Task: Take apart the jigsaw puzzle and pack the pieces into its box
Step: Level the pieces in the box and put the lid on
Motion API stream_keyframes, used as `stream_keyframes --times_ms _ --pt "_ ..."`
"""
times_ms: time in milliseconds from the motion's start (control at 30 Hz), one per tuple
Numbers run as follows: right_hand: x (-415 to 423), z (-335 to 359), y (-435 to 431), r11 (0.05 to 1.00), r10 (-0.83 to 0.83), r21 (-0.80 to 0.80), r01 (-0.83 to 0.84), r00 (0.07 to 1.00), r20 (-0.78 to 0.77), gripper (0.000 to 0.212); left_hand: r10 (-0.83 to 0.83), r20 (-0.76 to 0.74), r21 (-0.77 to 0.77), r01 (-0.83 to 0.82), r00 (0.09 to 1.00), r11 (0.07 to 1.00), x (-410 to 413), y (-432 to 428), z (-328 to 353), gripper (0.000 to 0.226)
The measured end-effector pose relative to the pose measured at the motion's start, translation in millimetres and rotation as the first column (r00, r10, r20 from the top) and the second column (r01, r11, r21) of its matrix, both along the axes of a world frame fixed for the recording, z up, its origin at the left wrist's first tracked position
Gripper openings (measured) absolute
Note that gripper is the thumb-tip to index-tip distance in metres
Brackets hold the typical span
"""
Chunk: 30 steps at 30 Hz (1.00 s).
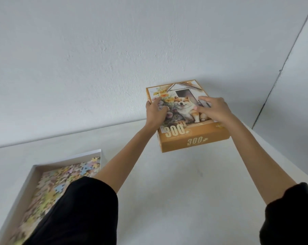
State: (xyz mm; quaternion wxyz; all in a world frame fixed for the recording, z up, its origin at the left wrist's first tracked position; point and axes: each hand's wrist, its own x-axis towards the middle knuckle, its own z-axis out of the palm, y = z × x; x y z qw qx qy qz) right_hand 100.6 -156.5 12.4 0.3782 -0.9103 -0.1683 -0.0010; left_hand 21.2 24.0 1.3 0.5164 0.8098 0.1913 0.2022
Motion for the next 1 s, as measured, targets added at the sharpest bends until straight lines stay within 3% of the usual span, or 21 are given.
stream_keyframes --times_ms 367,567,767,1000 --pt "-154.6 26.1 102.8 0.993 0.115 0.005 -0.115 0.993 0.021 0.06 0.061 0.005 0.039 -0.061 0.998 0.997 -168.5 108.3 33.9 0.047" --pt "-226.4 18.1 143.3 0.982 0.19 -0.001 -0.19 0.982 0.004 0.063 0.054 0.002 -0.014 -0.054 0.999 0.998 -255.5 140.8 42.1 0.041" --pt "-285.8 4.4 158.3 0.982 0.185 -0.021 -0.185 0.983 -0.01 0.058 0.013 0.008 -0.058 -0.013 1.0 0.998 -312.5 156.5 24.6 0.032" --pt "-331.0 -12.2 166.5 0.981 0.184 -0.044 -0.187 0.98 -0.078 0.05 0.082 -0.033 -0.121 -0.086 0.996 0.989 -347.8 160.8 -4.8 0.04"
